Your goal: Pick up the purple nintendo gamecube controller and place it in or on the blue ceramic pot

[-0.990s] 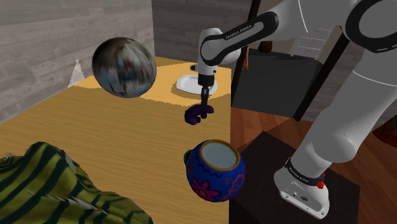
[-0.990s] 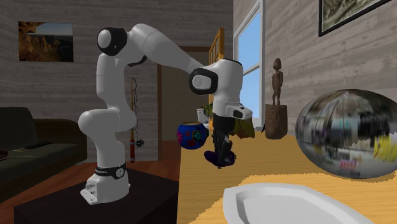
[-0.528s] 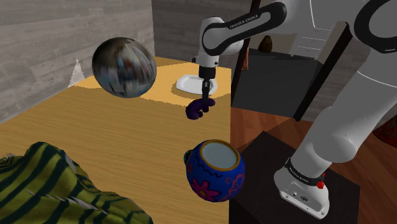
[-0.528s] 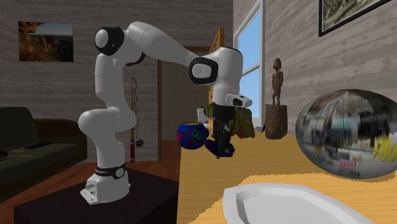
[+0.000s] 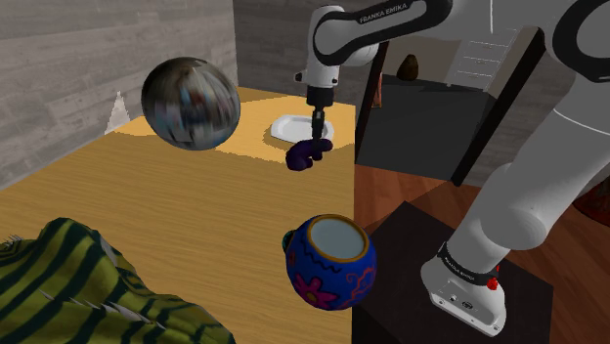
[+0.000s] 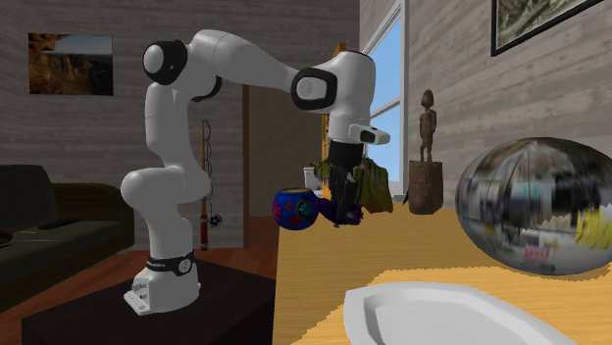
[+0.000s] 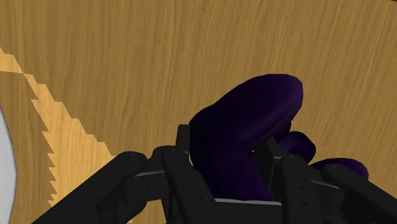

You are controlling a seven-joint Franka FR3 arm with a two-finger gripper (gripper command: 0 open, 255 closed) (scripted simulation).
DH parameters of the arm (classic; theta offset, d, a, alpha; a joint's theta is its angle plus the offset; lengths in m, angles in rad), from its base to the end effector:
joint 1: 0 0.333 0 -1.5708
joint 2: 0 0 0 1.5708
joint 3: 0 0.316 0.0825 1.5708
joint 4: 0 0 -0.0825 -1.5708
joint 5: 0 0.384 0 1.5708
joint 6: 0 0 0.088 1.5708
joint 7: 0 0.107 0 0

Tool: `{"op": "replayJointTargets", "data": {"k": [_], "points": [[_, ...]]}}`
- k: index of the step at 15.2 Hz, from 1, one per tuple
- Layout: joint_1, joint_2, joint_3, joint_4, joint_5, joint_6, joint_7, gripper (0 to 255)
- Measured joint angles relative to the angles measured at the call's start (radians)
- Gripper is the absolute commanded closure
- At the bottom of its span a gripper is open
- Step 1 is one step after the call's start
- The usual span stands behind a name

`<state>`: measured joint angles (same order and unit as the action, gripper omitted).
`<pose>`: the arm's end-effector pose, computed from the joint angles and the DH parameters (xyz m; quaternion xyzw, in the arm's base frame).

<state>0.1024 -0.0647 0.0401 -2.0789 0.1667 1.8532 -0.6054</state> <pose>0.5072 0.0861 0.4446 -0.9356 -0.3352 0.0604 0.0929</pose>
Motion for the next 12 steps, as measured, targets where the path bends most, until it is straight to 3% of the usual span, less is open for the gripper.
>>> {"op": "replayJointTargets", "data": {"k": [12], "points": [[-0.002,-0.032,-0.003,0.124,-0.005,-0.155,0.020,255]]}}
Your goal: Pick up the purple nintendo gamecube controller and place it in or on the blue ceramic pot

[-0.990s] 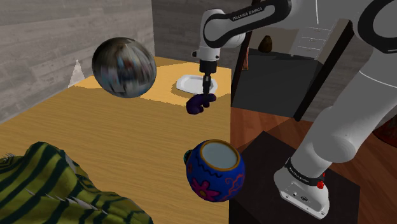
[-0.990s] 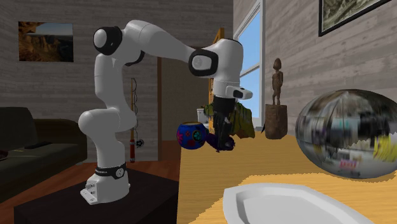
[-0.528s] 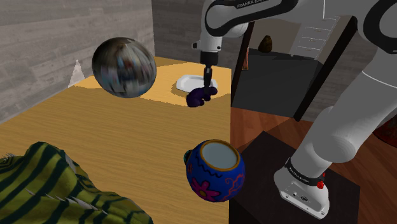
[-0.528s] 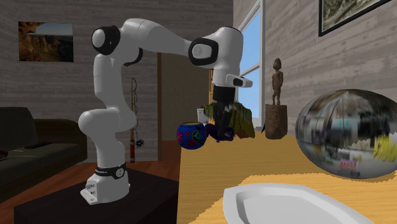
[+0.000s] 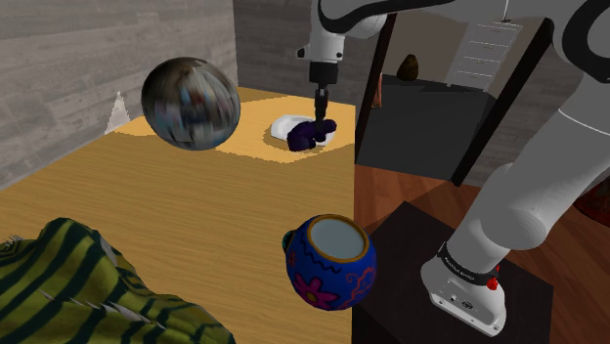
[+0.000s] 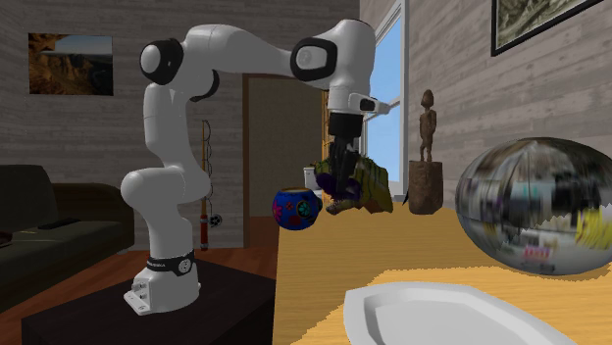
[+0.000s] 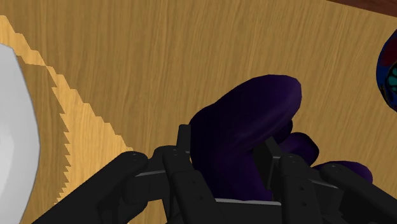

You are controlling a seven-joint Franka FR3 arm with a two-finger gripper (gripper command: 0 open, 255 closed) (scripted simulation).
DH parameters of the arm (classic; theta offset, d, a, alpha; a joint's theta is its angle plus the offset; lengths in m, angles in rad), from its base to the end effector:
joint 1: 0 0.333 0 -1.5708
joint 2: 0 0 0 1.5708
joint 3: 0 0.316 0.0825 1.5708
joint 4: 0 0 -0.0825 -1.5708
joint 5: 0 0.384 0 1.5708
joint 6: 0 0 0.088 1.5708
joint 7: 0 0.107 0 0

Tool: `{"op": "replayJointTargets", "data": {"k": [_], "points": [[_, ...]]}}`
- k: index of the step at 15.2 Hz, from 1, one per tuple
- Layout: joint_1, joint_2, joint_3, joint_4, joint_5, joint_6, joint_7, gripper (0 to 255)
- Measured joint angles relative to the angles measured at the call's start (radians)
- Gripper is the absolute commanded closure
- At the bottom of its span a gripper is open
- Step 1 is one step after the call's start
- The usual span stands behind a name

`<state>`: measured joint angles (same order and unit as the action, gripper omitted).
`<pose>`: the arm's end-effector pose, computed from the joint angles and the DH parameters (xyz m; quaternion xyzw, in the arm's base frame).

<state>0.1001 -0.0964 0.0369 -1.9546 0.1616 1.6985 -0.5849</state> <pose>0.5066 0.0858 0.5072 -0.9356 -0.3352 0.0604 0.0930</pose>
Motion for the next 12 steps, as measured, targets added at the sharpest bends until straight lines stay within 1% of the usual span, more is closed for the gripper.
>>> {"op": "replayJointTargets", "data": {"k": [12], "points": [[0.000,-0.002,-0.001,0.158,-0.002,-0.159,0.024,255]]}}
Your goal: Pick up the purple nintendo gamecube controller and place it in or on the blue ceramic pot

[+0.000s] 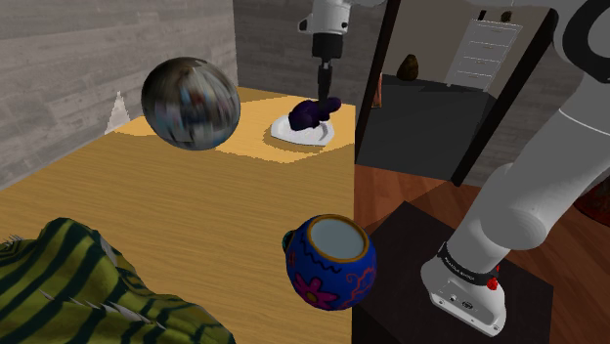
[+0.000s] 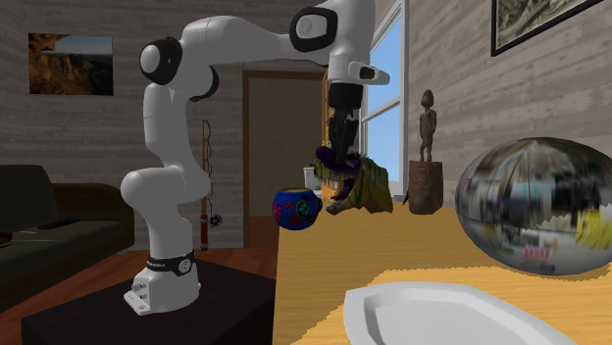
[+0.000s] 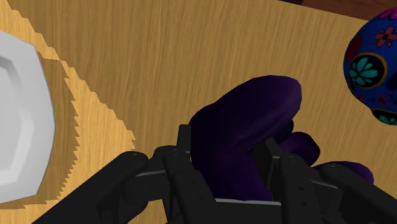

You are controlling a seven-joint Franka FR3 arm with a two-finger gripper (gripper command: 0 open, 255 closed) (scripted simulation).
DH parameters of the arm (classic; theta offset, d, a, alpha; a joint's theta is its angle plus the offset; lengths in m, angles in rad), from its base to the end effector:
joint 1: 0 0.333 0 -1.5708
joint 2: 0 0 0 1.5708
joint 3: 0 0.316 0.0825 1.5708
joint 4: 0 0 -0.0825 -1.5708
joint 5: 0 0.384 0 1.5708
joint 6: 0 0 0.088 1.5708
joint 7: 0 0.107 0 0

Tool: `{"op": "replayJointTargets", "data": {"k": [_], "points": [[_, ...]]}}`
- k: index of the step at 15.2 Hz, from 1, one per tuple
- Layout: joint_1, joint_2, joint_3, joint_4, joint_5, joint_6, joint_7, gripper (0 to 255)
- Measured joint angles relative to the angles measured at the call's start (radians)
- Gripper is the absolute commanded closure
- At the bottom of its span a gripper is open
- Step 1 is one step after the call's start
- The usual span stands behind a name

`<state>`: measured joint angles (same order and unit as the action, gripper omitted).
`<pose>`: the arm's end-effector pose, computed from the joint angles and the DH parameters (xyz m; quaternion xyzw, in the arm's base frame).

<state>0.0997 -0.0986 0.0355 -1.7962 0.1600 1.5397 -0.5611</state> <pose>0.5055 0.0871 0.5707 -0.9356 -0.3352 0.0604 0.0930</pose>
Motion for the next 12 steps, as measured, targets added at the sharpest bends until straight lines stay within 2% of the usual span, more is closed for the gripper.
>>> {"op": "replayJointTargets", "data": {"k": [4,12], "points": [[0.017,-0.053,0.021,-0.031,0.011,-0.017,0.039,255],[0.077,-0.255,0.101,-0.215,0.068,-0.009,0.167,255]]}}
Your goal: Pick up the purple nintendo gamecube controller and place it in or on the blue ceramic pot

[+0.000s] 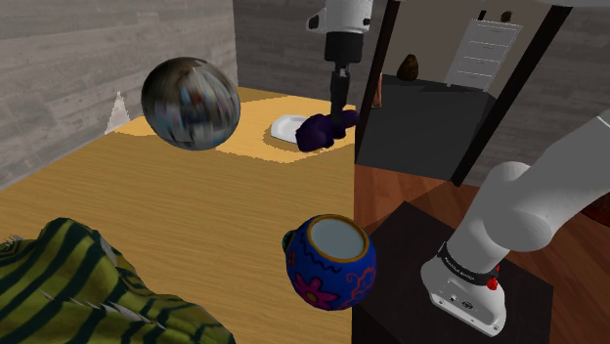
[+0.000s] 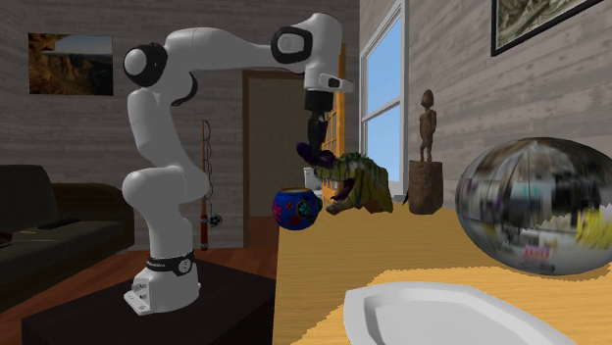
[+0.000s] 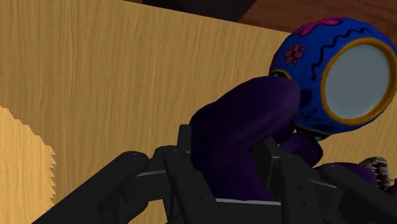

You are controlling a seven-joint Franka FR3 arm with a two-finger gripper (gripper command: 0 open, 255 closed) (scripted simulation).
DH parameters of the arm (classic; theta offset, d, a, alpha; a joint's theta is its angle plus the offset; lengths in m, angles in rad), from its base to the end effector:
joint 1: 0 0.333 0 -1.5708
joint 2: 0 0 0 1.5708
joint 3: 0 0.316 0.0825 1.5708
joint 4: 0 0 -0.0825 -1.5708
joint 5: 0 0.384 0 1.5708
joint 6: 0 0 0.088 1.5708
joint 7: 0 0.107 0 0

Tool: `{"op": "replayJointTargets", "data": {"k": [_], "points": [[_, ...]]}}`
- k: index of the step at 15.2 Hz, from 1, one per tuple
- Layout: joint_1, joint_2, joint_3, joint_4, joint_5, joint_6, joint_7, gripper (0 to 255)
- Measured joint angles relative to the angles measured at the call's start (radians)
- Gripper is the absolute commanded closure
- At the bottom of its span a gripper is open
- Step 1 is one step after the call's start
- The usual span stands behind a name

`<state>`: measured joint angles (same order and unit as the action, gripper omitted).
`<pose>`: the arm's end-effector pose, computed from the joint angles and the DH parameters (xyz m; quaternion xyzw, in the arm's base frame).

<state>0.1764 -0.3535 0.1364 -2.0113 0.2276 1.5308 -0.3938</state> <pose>0.4015 0.1650 0.5896 -0.9354 -0.3359 0.0604 0.0929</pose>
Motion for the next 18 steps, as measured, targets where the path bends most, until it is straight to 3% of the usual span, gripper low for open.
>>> {"op": "replayJointTargets", "data": {"k": [7,14,18], "points": [[0.063,-0.140,0.096,-0.113,0.078,0.006,0.138,255],[0.122,-0.238,0.192,-0.155,0.162,-0.008,0.276,255],[0.132,-0.255,0.210,-0.196,0.178,0.021,0.287,255]]}}
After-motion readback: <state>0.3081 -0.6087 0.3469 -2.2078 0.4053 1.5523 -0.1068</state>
